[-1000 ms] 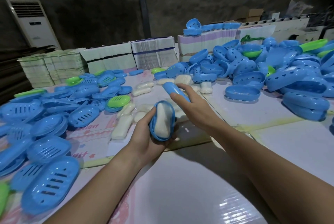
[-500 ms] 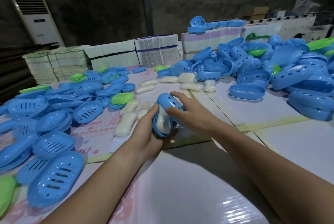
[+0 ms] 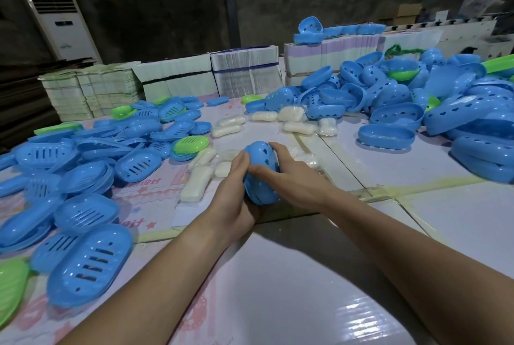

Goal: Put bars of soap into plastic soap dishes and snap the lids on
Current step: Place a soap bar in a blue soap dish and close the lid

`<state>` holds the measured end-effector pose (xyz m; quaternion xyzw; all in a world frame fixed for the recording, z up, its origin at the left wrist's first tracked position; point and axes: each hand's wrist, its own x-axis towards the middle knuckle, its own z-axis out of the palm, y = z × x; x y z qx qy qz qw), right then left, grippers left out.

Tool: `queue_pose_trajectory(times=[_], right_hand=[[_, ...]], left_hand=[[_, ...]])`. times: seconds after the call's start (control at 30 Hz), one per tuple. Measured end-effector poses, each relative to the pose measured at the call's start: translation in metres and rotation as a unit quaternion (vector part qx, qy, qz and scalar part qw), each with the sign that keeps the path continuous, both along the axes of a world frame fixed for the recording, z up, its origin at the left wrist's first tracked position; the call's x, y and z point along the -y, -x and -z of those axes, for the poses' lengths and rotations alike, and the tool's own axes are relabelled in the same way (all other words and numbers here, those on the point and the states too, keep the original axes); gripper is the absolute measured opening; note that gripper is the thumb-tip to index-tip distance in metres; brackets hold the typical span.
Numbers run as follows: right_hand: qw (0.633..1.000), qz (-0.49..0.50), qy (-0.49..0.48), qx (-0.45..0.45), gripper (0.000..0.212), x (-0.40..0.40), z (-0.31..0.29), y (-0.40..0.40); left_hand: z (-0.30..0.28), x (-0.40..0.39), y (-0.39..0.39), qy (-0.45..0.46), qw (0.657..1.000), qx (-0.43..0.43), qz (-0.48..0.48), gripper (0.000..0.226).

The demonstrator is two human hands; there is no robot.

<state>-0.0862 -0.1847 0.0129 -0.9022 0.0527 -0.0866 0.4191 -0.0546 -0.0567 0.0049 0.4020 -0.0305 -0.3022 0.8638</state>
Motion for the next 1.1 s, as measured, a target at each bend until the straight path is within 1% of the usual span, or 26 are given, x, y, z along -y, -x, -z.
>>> queue_pose_trajectory(times=[0.1, 0.23, 0.33, 0.47, 0.63, 0.8, 0.97, 1.1], right_hand=[[1.000, 0.004, -0.009, -0.002, 0.076, -0.0026, 0.0013, -0.0005], [1.000, 0.012, -0.009, -0.011, 0.080, -0.0027, 0.0021, -0.0012], [1.000, 0.009, -0.011, -0.009, 0.080, -0.0019, 0.0026, -0.0017], [0.999, 0.008, -0.046, 0.016, 0.075, 0.0006, 0.0011, -0.0014], [0.997, -0.008, -0.061, 0.038, 0.070, 0.0026, 0.0009, -0.0015], [0.993, -0.042, -0.101, 0.043, 0.065, 0.0062, 0.0012, -0.0015], [0.993, -0.057, -0.082, 0.057, 0.073, 0.0050, 0.0011, -0.0021], [0.995, -0.053, -0.048, 0.065, 0.078, 0.0028, -0.0013, -0.0014]], left_hand=[[-0.0001, 0.0010, 0.0003, -0.005, 1.000, -0.002, -0.010, 0.049], [-0.0002, -0.0005, 0.0001, -0.015, 1.000, -0.008, 0.004, 0.056], [0.0003, 0.0002, 0.0016, -0.014, 1.000, 0.005, -0.008, 0.051], [-0.0007, 0.0013, 0.0048, -0.014, 0.999, 0.036, -0.005, 0.045], [-0.0025, 0.0007, 0.0063, 0.006, 0.999, 0.041, 0.006, 0.045], [-0.0019, 0.0001, 0.0073, 0.021, 0.999, 0.035, 0.013, 0.046], [-0.0026, -0.0015, 0.0061, 0.038, 0.998, 0.038, 0.022, 0.044], [-0.0027, -0.0022, 0.0042, 0.024, 0.998, 0.062, 0.018, 0.045]])
